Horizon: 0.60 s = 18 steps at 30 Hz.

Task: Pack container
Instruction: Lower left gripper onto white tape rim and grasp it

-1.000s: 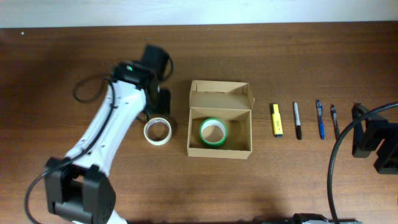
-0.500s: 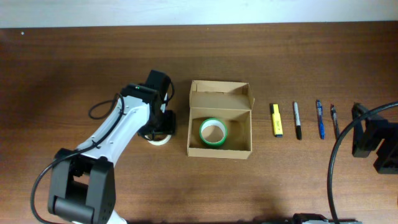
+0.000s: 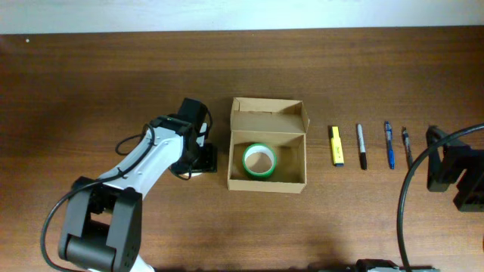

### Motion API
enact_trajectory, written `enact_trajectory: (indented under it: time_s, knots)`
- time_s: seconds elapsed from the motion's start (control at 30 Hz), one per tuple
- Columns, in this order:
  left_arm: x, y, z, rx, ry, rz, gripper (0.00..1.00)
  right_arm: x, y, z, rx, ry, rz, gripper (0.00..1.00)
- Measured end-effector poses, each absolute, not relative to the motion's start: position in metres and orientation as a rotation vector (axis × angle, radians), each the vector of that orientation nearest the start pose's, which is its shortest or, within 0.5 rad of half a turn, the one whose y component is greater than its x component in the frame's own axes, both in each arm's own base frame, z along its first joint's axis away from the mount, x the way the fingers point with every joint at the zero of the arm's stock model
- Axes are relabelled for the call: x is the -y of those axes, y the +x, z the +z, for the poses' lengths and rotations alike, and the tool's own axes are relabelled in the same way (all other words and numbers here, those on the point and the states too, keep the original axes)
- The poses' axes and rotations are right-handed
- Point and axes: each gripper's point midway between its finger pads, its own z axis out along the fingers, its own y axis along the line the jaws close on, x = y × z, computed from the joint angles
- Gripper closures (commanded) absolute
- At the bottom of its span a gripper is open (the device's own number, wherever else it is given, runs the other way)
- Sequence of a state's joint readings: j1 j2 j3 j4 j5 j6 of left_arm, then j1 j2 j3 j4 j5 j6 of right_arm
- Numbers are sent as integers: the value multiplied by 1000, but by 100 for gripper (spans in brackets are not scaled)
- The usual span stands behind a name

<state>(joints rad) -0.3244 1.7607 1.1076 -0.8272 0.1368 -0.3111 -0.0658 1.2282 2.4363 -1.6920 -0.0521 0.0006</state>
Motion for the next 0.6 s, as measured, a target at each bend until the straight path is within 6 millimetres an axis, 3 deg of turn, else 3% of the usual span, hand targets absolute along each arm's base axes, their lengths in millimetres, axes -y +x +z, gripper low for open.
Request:
enact_trajectory:
  time_s: [0.27, 0.3, 0.37, 0.47, 0.53, 0.6]
  knots:
    - [135, 298, 20, -3075, 105, -239, 39, 3, 180, 498, -2054, 34, 14, 1]
    - [136, 298, 17, -3080, 114, -234, 43, 3, 180, 498, -2054, 34, 14, 1]
    - [138, 295, 10, -3097, 139, -220, 64, 3, 180, 498, -2054, 35, 15, 1]
    - [140, 291, 1, -3124, 160, -203, 87, 3, 180, 498, -2054, 34, 14, 1]
    - [141, 290, 0, -3125, 179, -202, 97, 3, 180, 498, -2054, 35, 15, 1]
    - [141, 289, 0, -3127, 180, -200, 98, 3, 180, 498, -2054, 35, 15, 1]
